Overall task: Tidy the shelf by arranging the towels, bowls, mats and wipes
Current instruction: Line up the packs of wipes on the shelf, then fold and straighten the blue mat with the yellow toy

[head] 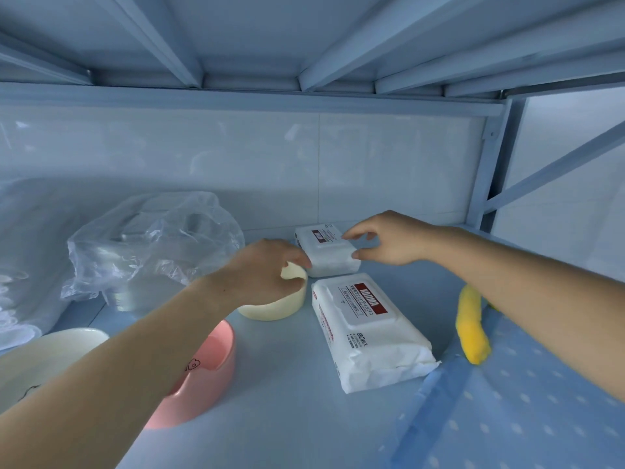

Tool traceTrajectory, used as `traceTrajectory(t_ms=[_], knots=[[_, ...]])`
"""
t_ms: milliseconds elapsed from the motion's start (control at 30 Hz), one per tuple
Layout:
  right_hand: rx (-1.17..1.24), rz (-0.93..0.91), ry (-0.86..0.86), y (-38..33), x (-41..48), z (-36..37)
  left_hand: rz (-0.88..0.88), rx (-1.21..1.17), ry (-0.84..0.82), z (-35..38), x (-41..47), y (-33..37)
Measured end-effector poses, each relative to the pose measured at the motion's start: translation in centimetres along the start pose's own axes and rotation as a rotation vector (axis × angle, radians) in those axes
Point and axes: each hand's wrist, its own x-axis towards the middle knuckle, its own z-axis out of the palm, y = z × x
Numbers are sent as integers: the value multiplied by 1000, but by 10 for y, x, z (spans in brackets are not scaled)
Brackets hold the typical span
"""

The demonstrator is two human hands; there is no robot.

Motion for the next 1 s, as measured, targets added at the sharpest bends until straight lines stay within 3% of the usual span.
traceTrajectory(t_ms=[367, 533, 633, 700, 800, 1000], knots=[[3, 48, 84, 34, -134, -26, 309, -174, 86, 14, -21, 117], [45, 89, 74, 37, -189, -5, 391, -228, -2, 36, -40, 157], [53, 224, 130, 29, -214, 5, 459, -215, -78, 46, -54, 171], [15, 403, 82, 22, -229, 13, 478, -196, -116, 51, -68, 179], [-21, 607, -120, 11, -246, 30, 476, -151, -139, 60, -89, 189], [-43, 589, -200, 7, -259, 42, 310, -1, -224, 64, -109, 210]])
